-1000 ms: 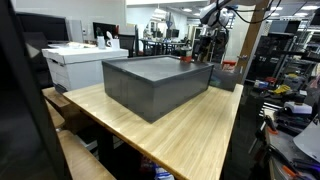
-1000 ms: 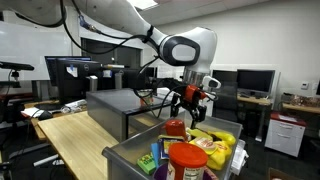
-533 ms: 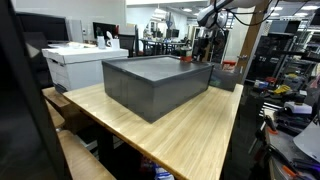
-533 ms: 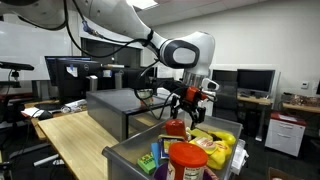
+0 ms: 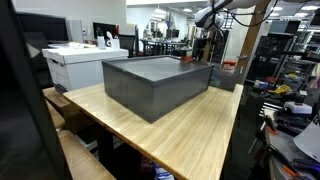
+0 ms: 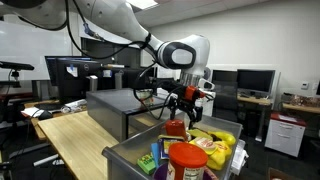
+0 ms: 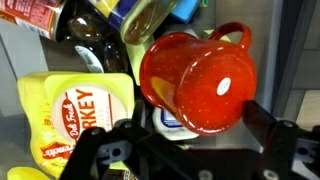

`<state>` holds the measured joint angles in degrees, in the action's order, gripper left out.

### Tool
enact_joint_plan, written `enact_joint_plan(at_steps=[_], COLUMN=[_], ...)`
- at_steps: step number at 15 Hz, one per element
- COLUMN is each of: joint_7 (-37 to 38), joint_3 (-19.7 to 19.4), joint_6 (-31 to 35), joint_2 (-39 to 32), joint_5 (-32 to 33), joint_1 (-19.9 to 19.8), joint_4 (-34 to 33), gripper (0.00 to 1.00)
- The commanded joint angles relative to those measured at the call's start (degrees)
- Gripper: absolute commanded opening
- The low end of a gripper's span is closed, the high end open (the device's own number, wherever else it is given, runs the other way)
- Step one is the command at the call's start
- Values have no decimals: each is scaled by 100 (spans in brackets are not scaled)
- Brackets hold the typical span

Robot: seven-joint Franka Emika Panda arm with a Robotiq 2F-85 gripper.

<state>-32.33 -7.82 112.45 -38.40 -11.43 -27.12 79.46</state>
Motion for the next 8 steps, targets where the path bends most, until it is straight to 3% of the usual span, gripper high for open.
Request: enact_joint_plan(at_steps=[1,8], joint_7=[-10,104], joint_3=[45,8], joint_6=[-25,36], joint_2=[97,77], joint_5=[309,730], joint_1=[72,261], joint_4=[123,207], gripper=[100,100])
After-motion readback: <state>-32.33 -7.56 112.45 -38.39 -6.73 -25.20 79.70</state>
